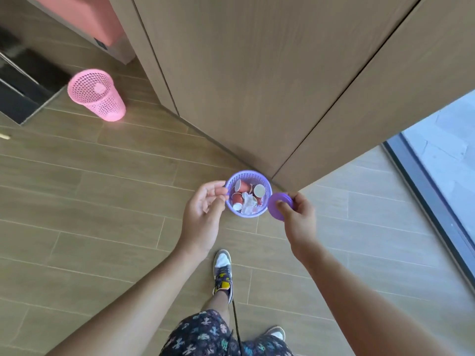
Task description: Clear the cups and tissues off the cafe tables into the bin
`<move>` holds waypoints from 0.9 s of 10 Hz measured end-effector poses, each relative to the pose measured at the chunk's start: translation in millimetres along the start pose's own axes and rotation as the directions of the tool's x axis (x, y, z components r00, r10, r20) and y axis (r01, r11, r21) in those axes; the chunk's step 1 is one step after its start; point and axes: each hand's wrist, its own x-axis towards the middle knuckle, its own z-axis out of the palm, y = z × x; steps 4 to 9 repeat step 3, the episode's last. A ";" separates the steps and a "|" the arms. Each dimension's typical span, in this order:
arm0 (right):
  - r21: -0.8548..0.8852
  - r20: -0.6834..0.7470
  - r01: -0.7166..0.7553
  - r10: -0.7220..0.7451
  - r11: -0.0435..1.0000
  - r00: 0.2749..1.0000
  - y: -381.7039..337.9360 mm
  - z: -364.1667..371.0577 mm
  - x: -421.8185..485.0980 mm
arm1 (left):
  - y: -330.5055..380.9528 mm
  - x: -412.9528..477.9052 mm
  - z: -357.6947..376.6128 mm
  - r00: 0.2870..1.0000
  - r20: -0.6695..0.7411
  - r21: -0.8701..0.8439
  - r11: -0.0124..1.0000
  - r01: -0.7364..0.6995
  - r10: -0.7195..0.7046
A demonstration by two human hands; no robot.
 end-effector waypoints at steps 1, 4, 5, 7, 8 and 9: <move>-0.086 0.022 -0.003 0.005 0.996 1.000 5.9 23.2 36.5 | -3.0 17.6 -6.6 1.000 0.005 0.009 1.000 0.020 -0.020; -0.254 0.102 -0.239 0.272 0.937 0.957 34.3 56.4 91.4 | -6.7 39.0 -26.4 0.999 -0.016 0.055 0.997 0.044 -0.044; -0.254 0.102 -0.239 0.272 0.937 0.957 34.3 56.4 91.4 | -6.7 39.0 -26.4 0.999 -0.016 0.055 0.997 0.044 -0.044; -0.254 0.102 -0.239 0.272 0.937 0.957 34.3 56.4 91.4 | -6.7 39.0 -26.4 0.999 -0.016 0.055 0.997 0.044 -0.044; -0.254 0.102 -0.239 0.272 0.937 0.957 34.3 56.4 91.4 | -6.7 39.0 -26.4 0.999 -0.016 0.055 0.997 0.044 -0.044; -0.254 0.102 -0.239 0.272 0.937 0.957 34.3 56.4 91.4 | -6.7 39.0 -26.4 0.999 -0.016 0.055 0.997 0.044 -0.044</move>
